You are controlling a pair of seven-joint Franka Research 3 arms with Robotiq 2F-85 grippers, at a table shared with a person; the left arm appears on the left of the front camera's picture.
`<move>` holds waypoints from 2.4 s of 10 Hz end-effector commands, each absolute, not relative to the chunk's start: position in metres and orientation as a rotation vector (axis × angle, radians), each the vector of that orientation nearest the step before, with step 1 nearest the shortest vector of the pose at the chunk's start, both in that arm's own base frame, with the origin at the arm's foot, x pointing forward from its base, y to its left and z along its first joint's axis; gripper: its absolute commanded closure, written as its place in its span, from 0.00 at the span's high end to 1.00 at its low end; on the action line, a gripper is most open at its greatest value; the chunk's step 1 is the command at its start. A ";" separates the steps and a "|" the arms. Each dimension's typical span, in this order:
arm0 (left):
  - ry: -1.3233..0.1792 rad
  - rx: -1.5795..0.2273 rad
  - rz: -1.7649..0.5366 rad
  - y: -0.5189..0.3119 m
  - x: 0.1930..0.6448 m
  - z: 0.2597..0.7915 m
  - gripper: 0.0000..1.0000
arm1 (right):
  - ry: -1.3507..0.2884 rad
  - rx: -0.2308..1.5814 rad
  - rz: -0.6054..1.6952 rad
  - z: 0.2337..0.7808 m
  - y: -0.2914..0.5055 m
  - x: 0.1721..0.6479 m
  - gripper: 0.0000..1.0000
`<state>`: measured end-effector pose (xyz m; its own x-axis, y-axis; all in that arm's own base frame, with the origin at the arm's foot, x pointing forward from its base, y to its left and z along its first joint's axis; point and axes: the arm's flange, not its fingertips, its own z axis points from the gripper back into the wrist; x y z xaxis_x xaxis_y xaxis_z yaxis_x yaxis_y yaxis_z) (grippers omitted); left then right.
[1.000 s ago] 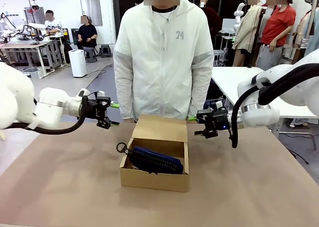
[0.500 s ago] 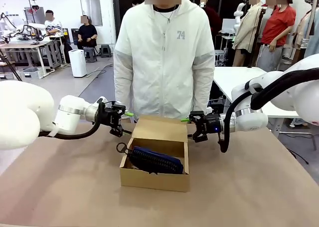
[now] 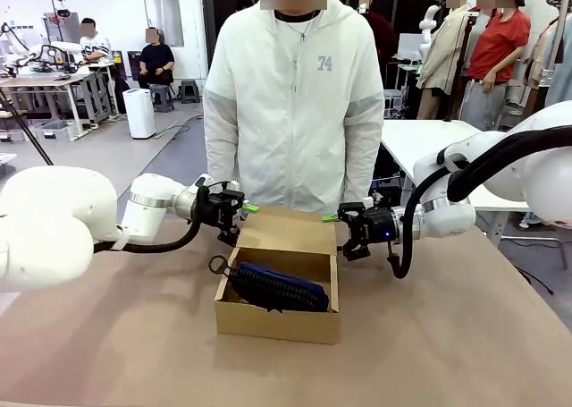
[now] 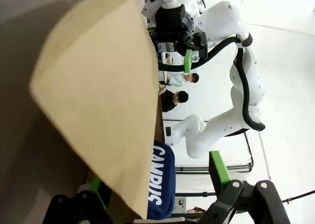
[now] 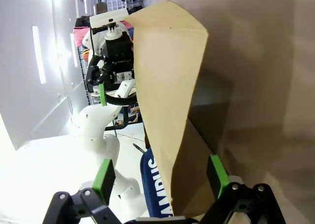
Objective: Pack the items into the box.
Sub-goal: Close the Mailer Box.
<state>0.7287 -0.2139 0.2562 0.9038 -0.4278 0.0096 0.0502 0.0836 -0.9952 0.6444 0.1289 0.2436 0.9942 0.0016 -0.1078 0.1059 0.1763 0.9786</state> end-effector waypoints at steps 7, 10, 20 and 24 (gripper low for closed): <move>0.414 -1.453 -0.474 -0.214 0.728 0.257 0.40 | 0.056 1.418 -0.017 0.246 0.125 0.655 0.31; 0.430 -1.426 -0.491 -0.218 0.726 0.255 0.40 | 0.061 1.426 -0.005 0.247 0.125 0.654 0.31; 0.166 -1.411 -0.744 -0.199 0.675 0.318 0.40 | -0.208 1.418 0.300 0.282 0.120 0.638 0.31; 0.096 -1.397 -0.814 -0.202 0.657 0.325 0.40 | -0.366 1.407 0.634 0.294 0.121 0.612 0.31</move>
